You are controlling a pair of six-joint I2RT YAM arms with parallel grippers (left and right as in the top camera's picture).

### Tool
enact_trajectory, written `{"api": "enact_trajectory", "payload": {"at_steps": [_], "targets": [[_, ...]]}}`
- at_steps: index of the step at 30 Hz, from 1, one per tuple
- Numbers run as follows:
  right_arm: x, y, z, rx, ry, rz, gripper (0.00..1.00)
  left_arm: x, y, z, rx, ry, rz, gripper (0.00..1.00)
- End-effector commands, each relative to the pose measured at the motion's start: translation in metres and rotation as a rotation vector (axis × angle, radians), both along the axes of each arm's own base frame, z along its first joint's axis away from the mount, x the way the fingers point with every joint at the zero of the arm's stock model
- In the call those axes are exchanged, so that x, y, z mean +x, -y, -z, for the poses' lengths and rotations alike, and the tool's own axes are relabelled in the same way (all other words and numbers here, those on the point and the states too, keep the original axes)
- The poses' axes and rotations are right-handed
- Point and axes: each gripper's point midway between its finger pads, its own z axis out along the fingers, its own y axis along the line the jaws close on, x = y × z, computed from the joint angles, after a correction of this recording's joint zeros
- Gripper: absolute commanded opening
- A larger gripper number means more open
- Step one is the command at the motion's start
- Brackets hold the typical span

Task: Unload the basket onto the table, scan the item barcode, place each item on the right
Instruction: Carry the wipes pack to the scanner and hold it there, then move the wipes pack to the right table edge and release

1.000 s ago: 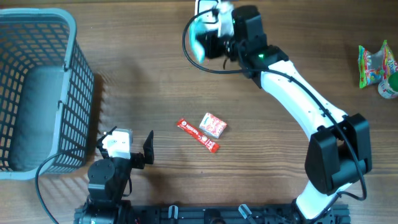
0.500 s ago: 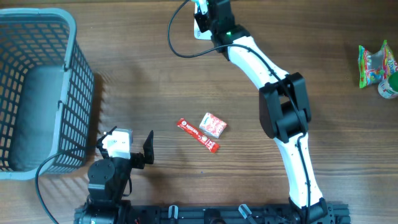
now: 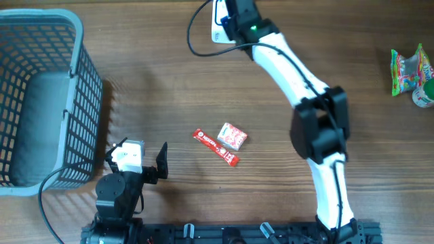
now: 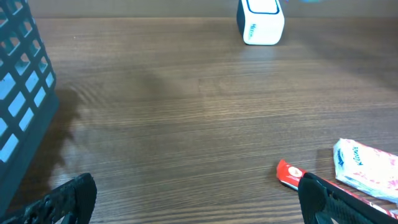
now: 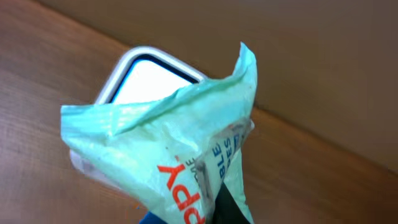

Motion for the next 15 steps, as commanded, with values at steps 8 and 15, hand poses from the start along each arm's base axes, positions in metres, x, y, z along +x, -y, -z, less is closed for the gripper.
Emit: {"api": "enact_trajectory", "payload": {"at_steps": [8, 15], "targets": [[-0.089, 0.219, -0.039, 0.074, -0.269, 0.613, 0.04, 0.000, 0.002, 0.000, -0.011, 0.003, 0.007, 1.00], [-0.155, 0.366, 0.062, 0.075, -0.462, 0.956, 0.05, 0.000, 0.002, 0.000, -0.011, 0.003, 0.007, 1.00]]}}
